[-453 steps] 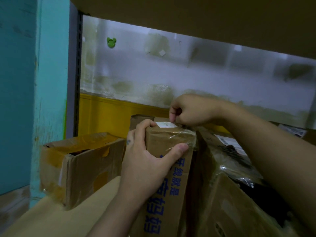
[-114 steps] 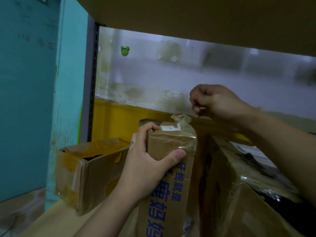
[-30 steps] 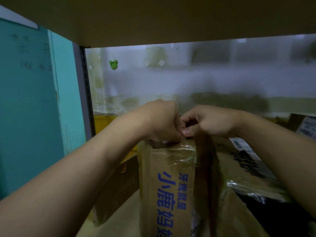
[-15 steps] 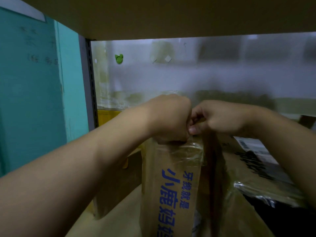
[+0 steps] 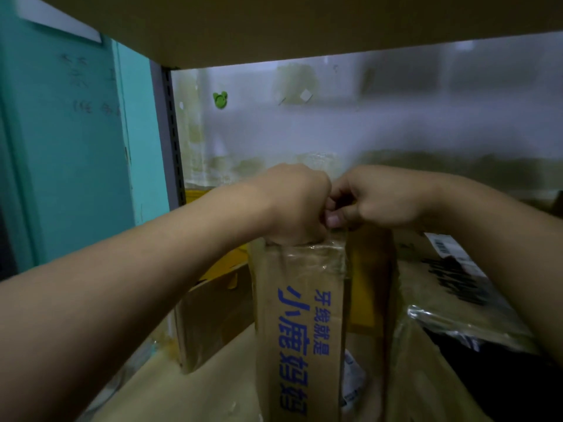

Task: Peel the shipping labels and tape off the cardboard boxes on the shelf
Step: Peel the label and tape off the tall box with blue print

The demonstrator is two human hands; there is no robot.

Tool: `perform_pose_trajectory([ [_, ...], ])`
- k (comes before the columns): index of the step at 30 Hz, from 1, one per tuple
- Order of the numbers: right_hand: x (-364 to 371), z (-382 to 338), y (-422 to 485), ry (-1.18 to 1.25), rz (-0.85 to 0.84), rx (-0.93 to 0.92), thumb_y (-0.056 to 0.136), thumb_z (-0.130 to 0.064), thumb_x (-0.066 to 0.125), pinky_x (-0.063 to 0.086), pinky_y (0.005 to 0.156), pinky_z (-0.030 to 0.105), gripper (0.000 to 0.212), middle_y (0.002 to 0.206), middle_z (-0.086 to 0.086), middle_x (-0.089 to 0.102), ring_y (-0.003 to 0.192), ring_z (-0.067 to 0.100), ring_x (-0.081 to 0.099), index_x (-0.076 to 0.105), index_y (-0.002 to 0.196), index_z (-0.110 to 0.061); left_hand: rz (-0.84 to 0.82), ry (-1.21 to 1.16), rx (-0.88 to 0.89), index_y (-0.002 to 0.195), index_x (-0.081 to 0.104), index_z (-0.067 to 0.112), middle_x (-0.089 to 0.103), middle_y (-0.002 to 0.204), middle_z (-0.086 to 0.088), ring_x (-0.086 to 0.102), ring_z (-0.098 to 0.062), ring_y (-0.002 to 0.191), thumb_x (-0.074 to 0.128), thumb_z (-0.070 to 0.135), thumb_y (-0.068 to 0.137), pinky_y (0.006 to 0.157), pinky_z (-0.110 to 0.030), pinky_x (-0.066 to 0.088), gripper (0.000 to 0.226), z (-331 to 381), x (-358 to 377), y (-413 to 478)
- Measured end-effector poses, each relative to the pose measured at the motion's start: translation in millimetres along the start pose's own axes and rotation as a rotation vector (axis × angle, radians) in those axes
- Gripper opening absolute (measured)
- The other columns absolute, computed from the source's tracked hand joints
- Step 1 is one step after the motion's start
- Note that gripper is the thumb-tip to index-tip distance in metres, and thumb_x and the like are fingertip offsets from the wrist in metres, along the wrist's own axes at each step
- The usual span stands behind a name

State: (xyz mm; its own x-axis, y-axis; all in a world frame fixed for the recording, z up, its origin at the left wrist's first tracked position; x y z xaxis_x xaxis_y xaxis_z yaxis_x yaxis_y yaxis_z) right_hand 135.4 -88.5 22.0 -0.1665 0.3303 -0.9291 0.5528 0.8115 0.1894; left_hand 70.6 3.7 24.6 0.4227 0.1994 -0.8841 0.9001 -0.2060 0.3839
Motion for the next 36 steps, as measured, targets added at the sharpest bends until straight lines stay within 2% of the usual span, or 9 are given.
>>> perform_pose_trajectory([
  [4, -0.1, -2.2, 2.2, -0.025, 0.021, -0.018, 0.088, -0.014, 0.069, 0.044, 0.058, 0.012, 0.016, 0.07, -0.006, 0.063, 0.058, -0.001, 0.052, 0.066, 0.074, -0.022, 0.0, -0.029, -0.03, 0.074, 0.055, 0.016, 0.05, 0.063, 0.0, 0.045, -0.017, 0.056, 0.059, 0.039, 0.09, 0.045, -0.021, 0.029, 0.028, -6.3, 2.0, -3.9],
  [9, -2.4, 1.5, 4.2, -0.015, 0.01, -0.011, 0.087, -0.013, 0.069, 0.051, 0.06, 0.019, 0.01, 0.072, 0.0, 0.063, 0.056, -0.002, 0.054, 0.068, 0.078, -0.017, 0.014, -0.128, -0.062, 0.089, 0.066, 0.015, 0.065, 0.081, -0.005, 0.059, -0.023, 0.073, 0.061, 0.037, 0.088, 0.059, -0.03, 0.044, 0.023, -14.3, 9.8, -2.8],
  [14, -2.4, 0.1, 3.4, -0.028, -0.005, -0.026, 0.089, -0.015, 0.068, 0.052, 0.067, 0.025, 0.011, 0.072, 0.001, 0.062, 0.062, 0.006, 0.054, 0.067, 0.078, -0.018, 0.031, -0.275, -0.079, 0.082, 0.066, 0.021, 0.065, 0.073, 0.002, 0.057, -0.016, 0.067, 0.062, 0.033, 0.089, 0.057, -0.026, 0.04, 0.014, -20.4, 14.9, -4.2],
  [18, -2.6, 0.5, 2.9, -0.035, -0.007, -0.028, 0.088, -0.017, 0.068, 0.053, 0.073, 0.031, 0.005, 0.082, 0.01, 0.069, 0.07, 0.01, 0.057, 0.071, 0.086, -0.013, 0.01, -0.379, -0.083, 0.081, 0.068, 0.024, 0.068, 0.073, 0.006, 0.057, -0.005, 0.062, 0.065, 0.032, 0.09, 0.055, -0.02, 0.042, 0.012, -25.9, 15.6, -3.0],
  [23, -1.9, 0.9, 4.2, -0.007, -0.026, -0.027, 0.088, -0.015, 0.068, 0.055, 0.072, 0.029, 0.016, 0.071, -0.003, 0.063, 0.064, 0.005, 0.056, 0.066, 0.075, -0.023, -0.153, -0.545, -0.088, 0.096, 0.075, 0.026, 0.074, 0.087, 0.008, 0.068, -0.009, 0.084, 0.071, 0.04, 0.086, 0.077, -0.026, 0.055, 0.017, -29.5, 10.6, -0.1],
  [27, -1.5, -0.1, 7.3, -0.023, -0.022, -0.043, 0.088, -0.016, 0.068, 0.055, 0.078, 0.035, 0.016, 0.081, 0.005, 0.066, 0.073, 0.012, 0.058, 0.065, 0.074, -0.024, -0.247, -0.504, -0.089, 0.093, 0.074, 0.022, 0.072, 0.082, 0.007, 0.065, -0.008, 0.078, 0.075, 0.039, 0.083, 0.072, -0.021, 0.05, 0.019, -27.6, 9.6, 7.5],
  [30, -0.8, 0.2, 7.0, -0.027, -0.024, -0.049, 0.088, -0.017, 0.069, 0.049, 0.07, 0.027, 0.014, 0.077, 0.001, 0.065, 0.067, 0.007, 0.055, 0.067, 0.076, -0.023, -0.328, -0.487, -0.097, 0.087, 0.072, 0.018, 0.071, 0.084, -0.002, 0.065, -0.023, 0.081, 0.077, 0.035, 0.081, 0.077, -0.033, 0.053, 0.019, -29.6, 11.7, 17.0],
  [32, -1.5, 0.5, 6.5, -0.028, -0.024, -0.049, 0.088, -0.018, 0.069, 0.048, 0.067, 0.023, 0.014, 0.075, -0.001, 0.065, 0.064, 0.003, 0.054, 0.068, 0.075, -0.024, -0.393, -0.499, -0.104, 0.087, 0.071, 0.017, 0.069, 0.084, -0.005, 0.063, -0.023, 0.078, 0.077, 0.035, 0.082, 0.074, -0.035, 0.053, 0.02, -32.0, 14.3, 21.0],
  [36, -2.8, 2.9, 5.3, -0.019, -0.014, -0.045, 0.084, -0.022, 0.073, 0.048, 0.073, 0.021, 0.012, 0.076, -0.008, 0.067, 0.068, 0.002, 0.058, 0.068, 0.075, -0.026, -0.525, -0.547, -0.113, 0.107, 0.067, 0.008, 0.067, 0.11, -0.015, 0.066, -0.025, 0.095, 0.068, 0.028, 0.091, 0.085, -0.039, 0.059, 0.026, -33.5, 18.5, 26.0],
])
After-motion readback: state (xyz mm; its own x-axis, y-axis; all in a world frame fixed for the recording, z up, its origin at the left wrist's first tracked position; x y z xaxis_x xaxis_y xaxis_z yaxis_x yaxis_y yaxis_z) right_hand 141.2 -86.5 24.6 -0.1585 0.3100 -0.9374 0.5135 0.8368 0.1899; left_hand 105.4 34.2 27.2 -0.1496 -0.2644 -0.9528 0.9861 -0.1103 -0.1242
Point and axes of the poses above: each hand's wrist, its own y-axis towards the middle knuckle, its own x-axis out of the palm, z = x × y, the point moved 4 cm from there along y, towards the middle knuckle
